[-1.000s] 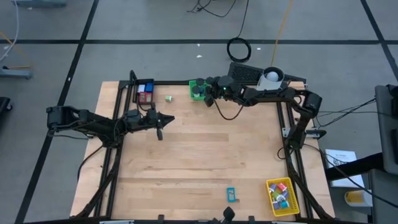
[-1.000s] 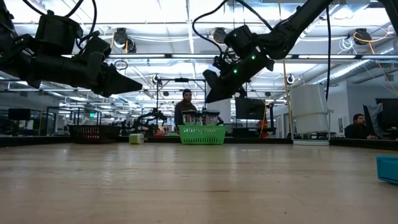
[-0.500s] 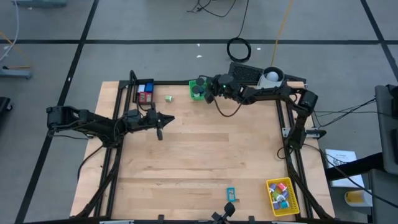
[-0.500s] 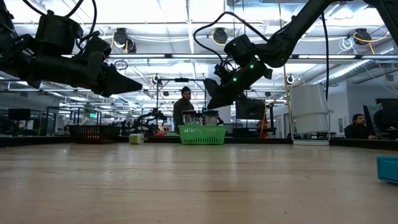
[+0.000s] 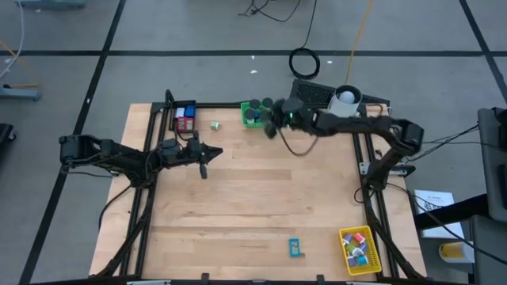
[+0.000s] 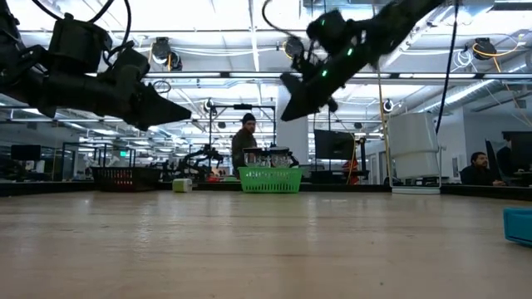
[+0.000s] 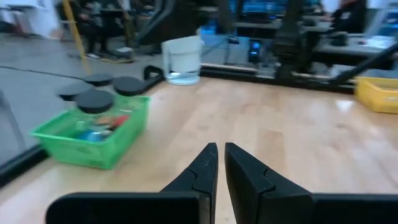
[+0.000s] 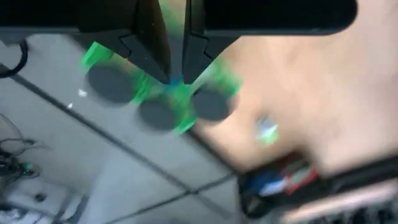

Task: Pick & Place Office items
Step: Put the blue digital clock into the black basket

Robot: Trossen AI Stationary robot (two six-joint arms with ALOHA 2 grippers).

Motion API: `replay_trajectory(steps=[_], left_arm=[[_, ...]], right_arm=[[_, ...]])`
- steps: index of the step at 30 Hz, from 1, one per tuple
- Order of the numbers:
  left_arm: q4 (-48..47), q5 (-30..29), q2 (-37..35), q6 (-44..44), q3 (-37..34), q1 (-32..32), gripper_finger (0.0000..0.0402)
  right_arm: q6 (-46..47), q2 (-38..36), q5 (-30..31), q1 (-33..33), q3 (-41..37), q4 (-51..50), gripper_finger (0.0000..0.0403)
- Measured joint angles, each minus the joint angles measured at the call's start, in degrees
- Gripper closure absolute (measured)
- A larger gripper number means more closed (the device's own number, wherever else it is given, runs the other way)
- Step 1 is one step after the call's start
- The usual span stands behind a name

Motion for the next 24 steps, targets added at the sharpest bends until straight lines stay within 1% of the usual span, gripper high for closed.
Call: replay_trajectory(steps=[2, 4, 5, 7, 9, 10, 12, 15, 19, 21, 24], left_arm=[[-0.27, 3.51, 0.00, -0.52, 0.32, -0.10, 0.0371], [-0.16, 7.25, 0.00, 1.12, 0.74, -1.44, 0.0371], [-0.10, 7.83, 0.12, 2.70, 0.79, -2.74, 0.0371], [0.00, 7.21, 0.57, 6.00, 0.81, -5.38, 0.0371], [0.27, 5.48, 0.57, 8.14, 0.81, -7.86, 0.0371], [0.46, 4.53, 0.57, 8.69, 0.81, -8.80, 0.0371], [0.39, 3.14, 0.57, 9.17, 0.81, -10.16, 0.0371], [0.30, 1.58, 0.57, 9.06, 0.81, -10.95, 0.0371], [0.20, 0.33, 0.57, 7.80, 0.81, -10.99, 0.0371], [0.06, 0.01, 0.57, 7.81, 0.81, -10.99, 0.0371], [0.08, -0.05, 0.55, 8.00, 0.81, -10.99, 0.0371]], right_arm=[[0.02, -3.03, 2.39, 4.42, -0.56, -6.78, 0.0376], [1.21, -5.86, 5.75, 10.24, -1.80, -13.70, 0.0386], [2.63, -7.01, 7.49, 13.49, -2.37, -17.74, 0.0392], [6.99, -9.28, 10.98, 20.62, -3.31, -25.94, 0.0400], [13.25, -10.68, 13.91, 27.90, -3.43, -32.86, 0.0400], [17.16, -11.19, 14.66, 31.47, -3.43, -36.25, 0.0399], [24.86, -11.43, 14.31, 37.89, -3.45, -41.28, 0.0399], [35.85, -10.78, 12.01, 45.90, -3.45, -43.36, 0.0399], [48.70, -8.17, 8.97, 54.05, -3.45, -43.46, 0.0392], [55.23, -6.71, 7.94, 57.37, -3.11, -43.71, 0.0377], [63.41, -4.44, 6.56, 61.57, -2.86, -42.48, 0.0344]])
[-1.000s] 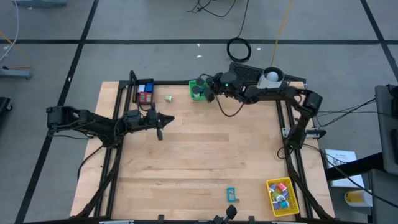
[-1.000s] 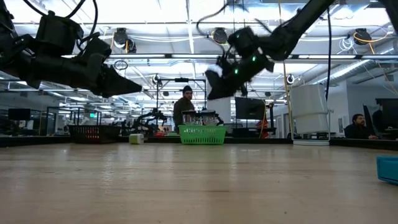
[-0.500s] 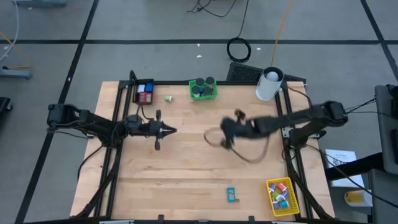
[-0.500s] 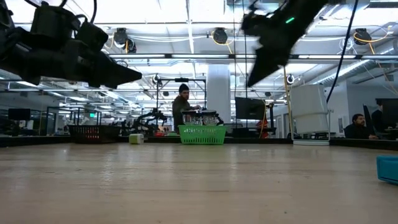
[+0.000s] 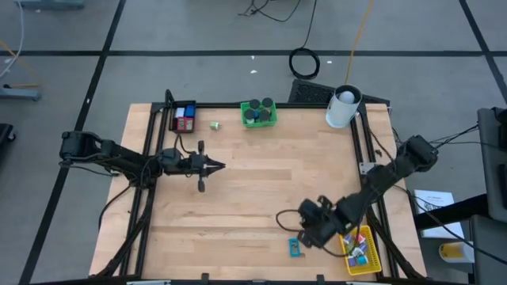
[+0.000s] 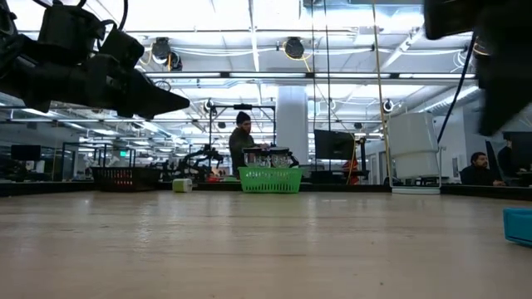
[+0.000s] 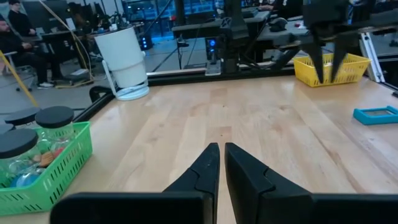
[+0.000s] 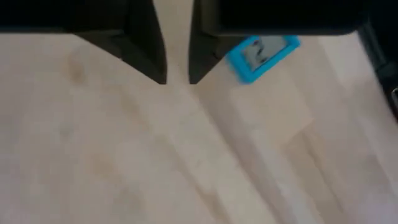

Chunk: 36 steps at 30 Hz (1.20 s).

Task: Pick & Place Office items
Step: Put the blue digital clock into the black basket

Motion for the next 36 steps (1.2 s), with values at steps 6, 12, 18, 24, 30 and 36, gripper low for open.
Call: replay_trajectory(steps=[6, 12, 18, 24, 30, 36], left_arm=[[-0.37, -0.02, -0.02, -0.03, 0.00, 0.00, 0.0371], [-1.72, -0.04, -0.04, -0.15, 0.00, 0.00, 0.0371], [-2.12, -0.87, -0.04, -0.41, 0.00, 0.00, 0.0371], [-2.16, -0.92, -0.04, -0.68, 0.00, 0.00, 0.0371], [-2.39, -0.94, -0.04, -0.70, 0.00, 0.00, 0.0371], [-2.75, -0.94, -0.04, -0.87, 0.00, 0.00, 0.0371]], right_arm=[[8.52, 6.42, -1.55, 4.42, 2.31, 4.24, 0.0247], [8.43, 12.92, -4.36, 4.93, 7.18, 4.83, 0.0150], [7.93, 16.56, -6.33, 4.93, 10.39, 4.76, 0.0107], [9.80, 18.76, -8.49, 4.84, 10.36, 3.56, 0.0106], [8.83, 19.27, -9.73, 4.57, 10.56, 0.02, 0.0106], [8.23, 17.39, -9.97, 3.92, 10.53, -11.63, 0.0115]])
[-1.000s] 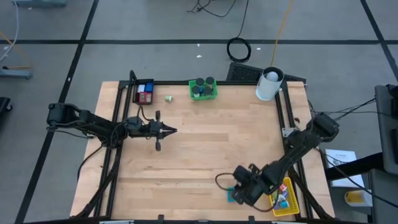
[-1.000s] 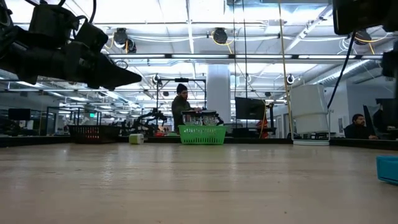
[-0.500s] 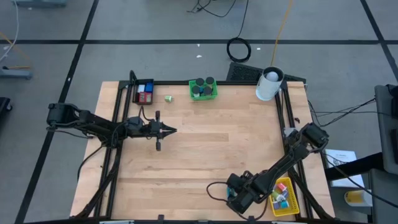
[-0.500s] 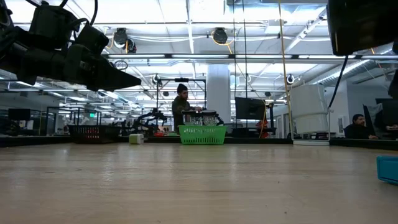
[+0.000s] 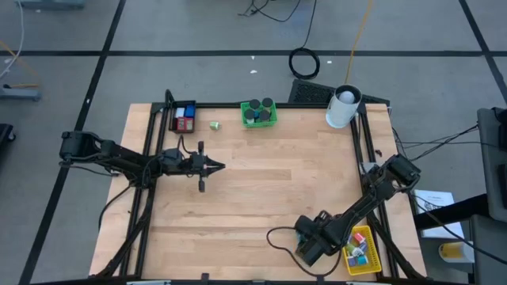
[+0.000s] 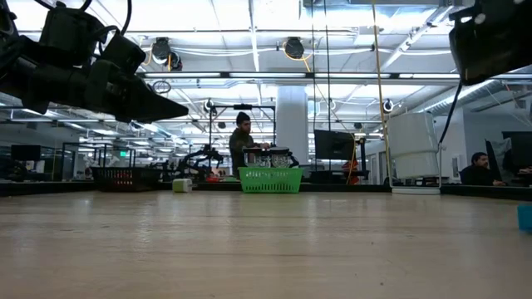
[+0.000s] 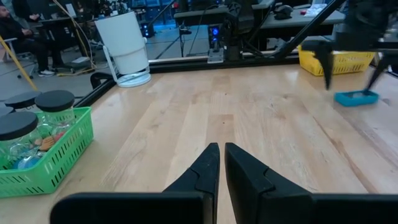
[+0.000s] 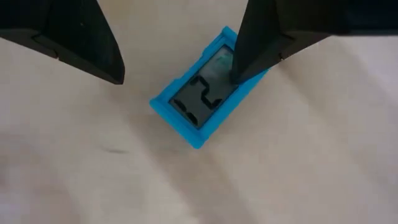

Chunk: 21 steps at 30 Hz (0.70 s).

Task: Pick & Place Office items
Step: Put the blue digital clock into the black basket

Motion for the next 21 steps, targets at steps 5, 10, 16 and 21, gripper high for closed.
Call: replay_trajectory(steps=[5, 10, 16, 21], left_arm=[[-0.16, -0.01, 0.00, 0.00, 0.00, 0.00, 0.0371], [-0.20, -0.02, 0.00, 0.02, 0.00, 0.00, 0.0371], [-0.20, -0.03, 0.00, -0.06, 0.00, 0.00, 0.0371], [-0.22, -0.02, 0.00, -1.66, 0.00, 0.00, 0.0371]], right_arm=[[0.98, -3.47, 3.03, -0.87, -0.48, -9.81, 0.0114], [9.11, -6.49, 4.04, -0.63, -0.31, -9.05, 0.0104], [11.80, -4.02, 4.61, 0.46, -0.28, -7.31, 0.0095], [14.41, -2.36, 4.83, 0.42, -0.62, -10.68, 0.0100]])
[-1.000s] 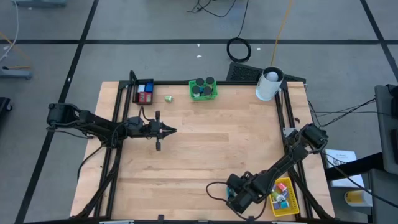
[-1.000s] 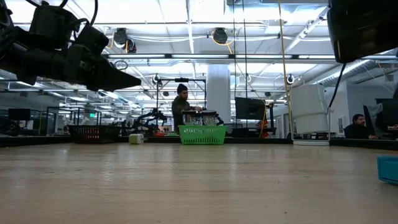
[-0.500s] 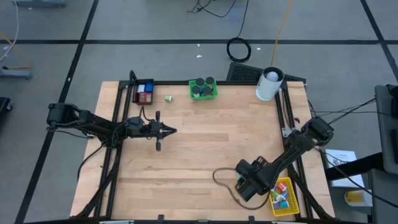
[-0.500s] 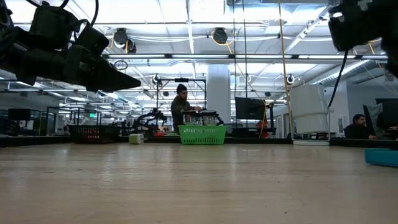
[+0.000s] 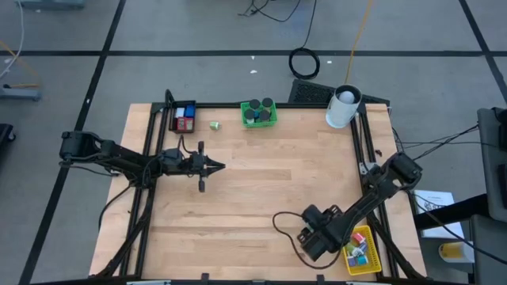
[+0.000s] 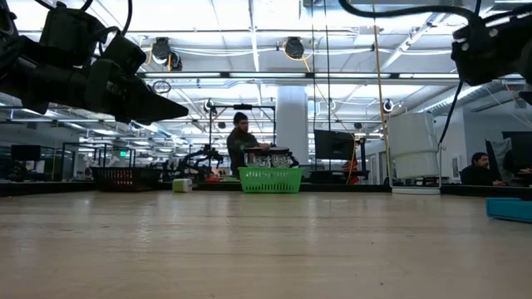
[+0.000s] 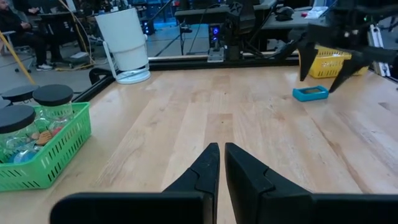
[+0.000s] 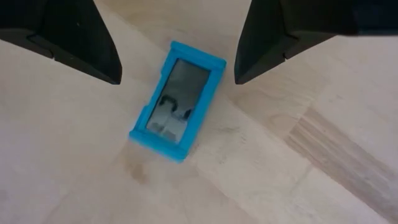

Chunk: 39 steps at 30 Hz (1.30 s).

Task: Pick & Place Office items
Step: Put the blue digital clock into the black basket

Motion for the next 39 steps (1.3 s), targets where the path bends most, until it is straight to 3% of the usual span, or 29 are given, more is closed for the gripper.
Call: replay_trajectory(steps=[8, 14, 20, 24, 31, 35, 39], left_arm=[[-0.02, -0.02, 0.00, -0.86, 0.00, 0.00, 0.0371], [-0.06, -0.04, 0.00, -4.20, 0.00, 0.00, 0.0371], [-0.09, -0.12, 0.00, -15.26, 0.00, 0.00, 0.0371], [-0.46, -0.39, 0.00, -24.49, 0.02, -0.04, 0.0361], [-0.83, -1.21, 2.45, -25.18, 2.87, -1.72, 0.0346], [-0.69, -2.99, 8.46, -27.10, 8.64, -4.84, 0.0343], [-0.07, -2.91, 16.15, -24.24, 13.53, -7.93, 0.0299]], right_arm=[[2.59, 0.04, 1.27, 0.43, -3.98, 5.30, 0.0111], [2.87, -0.04, 1.21, 1.09, -4.91, 6.80, 0.0170], [-1.95, -0.08, 1.07, 1.22, -4.91, 6.67, 0.0258], [-8.58, -0.78, 1.25, 0.11, -4.93, 5.11, 0.0259], [-25.14, -2.10, 14.84, -7.09, -4.93, 3.32, 0.0247], [-37.42, -2.10, 23.34, -13.46, -4.93, 12.26, 0.0248], [-51.76, -2.10, 30.35, -17.97, -4.93, 25.76, 0.0252]])
